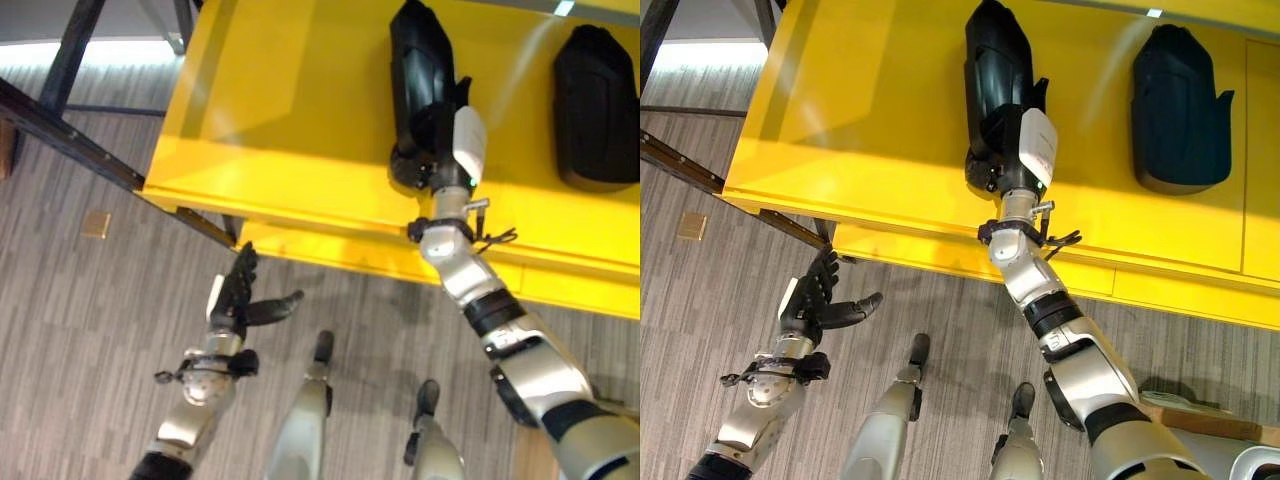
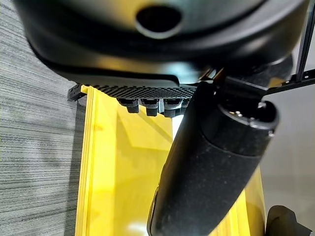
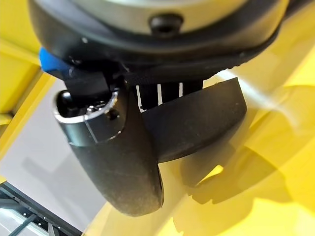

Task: Move parts from the plastic box to the shelf.

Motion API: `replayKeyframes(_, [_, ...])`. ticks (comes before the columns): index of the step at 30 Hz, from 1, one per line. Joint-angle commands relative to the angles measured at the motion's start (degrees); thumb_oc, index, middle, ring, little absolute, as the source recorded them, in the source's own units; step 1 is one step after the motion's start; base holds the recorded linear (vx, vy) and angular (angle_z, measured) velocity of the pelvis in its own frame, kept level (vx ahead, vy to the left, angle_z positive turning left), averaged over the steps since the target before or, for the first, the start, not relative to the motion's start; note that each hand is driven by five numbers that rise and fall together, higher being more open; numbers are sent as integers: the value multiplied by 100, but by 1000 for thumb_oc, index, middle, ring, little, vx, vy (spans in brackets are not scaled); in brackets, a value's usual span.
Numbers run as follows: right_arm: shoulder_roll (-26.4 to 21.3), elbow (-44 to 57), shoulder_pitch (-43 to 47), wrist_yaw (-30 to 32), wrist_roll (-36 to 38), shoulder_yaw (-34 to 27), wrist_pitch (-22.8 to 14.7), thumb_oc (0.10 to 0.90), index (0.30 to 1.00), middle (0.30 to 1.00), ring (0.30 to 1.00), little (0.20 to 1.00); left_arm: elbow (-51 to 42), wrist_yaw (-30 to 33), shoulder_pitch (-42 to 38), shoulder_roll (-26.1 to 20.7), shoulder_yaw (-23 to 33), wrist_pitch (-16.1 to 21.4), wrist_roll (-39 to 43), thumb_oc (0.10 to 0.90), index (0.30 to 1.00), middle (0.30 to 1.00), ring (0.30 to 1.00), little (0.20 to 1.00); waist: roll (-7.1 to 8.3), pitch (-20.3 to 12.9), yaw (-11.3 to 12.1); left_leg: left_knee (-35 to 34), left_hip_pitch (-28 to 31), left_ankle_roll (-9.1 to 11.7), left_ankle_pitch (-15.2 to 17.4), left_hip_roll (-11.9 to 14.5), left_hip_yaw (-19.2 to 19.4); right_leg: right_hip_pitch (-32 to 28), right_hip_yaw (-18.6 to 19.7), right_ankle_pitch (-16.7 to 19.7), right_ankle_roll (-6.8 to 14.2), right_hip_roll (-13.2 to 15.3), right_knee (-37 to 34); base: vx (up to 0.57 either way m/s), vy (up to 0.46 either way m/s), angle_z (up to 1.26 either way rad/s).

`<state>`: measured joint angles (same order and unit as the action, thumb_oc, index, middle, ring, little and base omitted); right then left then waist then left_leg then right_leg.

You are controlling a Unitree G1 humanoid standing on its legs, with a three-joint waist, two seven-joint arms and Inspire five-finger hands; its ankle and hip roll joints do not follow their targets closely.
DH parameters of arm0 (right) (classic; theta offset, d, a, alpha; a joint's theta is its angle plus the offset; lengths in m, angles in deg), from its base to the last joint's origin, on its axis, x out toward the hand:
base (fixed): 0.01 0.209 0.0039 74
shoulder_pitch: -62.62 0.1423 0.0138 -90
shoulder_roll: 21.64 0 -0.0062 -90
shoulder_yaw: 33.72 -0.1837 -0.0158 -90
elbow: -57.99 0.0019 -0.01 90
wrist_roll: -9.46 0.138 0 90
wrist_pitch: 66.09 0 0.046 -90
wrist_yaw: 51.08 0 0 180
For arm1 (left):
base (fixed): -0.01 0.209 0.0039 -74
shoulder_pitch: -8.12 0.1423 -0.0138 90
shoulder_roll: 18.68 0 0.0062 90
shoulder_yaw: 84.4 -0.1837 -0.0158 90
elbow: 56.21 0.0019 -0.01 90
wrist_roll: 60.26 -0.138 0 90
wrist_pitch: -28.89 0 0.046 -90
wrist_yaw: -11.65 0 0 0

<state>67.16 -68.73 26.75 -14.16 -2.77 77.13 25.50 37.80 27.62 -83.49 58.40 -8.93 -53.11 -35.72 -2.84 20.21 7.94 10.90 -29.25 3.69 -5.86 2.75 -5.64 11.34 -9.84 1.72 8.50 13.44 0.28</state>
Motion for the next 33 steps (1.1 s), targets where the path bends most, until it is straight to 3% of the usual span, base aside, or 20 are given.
replayKeyframes(1, [-46, 300, 11, 117, 198, -202, -164, 400, 300, 300, 300, 300, -607, 182, -160, -173, -19, 620, 61, 900, 1000, 1000, 1000, 1000, -143, -83, 28, 512, 132, -350, 766, -172, 426, 502, 276, -202, -220, -55, 774, 0, 0, 0])
replayKeyframes(17, [88, 558, -444, 511, 348, -587, -153, 400, 300, 300, 300, 300, -656, 287, -166, -159, -16, 578, -38, 900, 1000, 1000, 1000, 1000, -161, -39, -56, 539, 70, -374, 799, -225, 485, 503, 311, -117, -197, 7, 674, -2, 5, 1])
replayKeyframes(33, [95, 538, -272, 691, 454, -744, -176, 400, 300, 300, 300, 300, -650, 345, -209, -170, 11, 613, -8, 900, 1000, 1000, 1000, 1000, -238, -40, -91, 532, 58, -384, 805, -250, 561, 538, 380, -48, -174, 49, 633, 0, 0, 0])
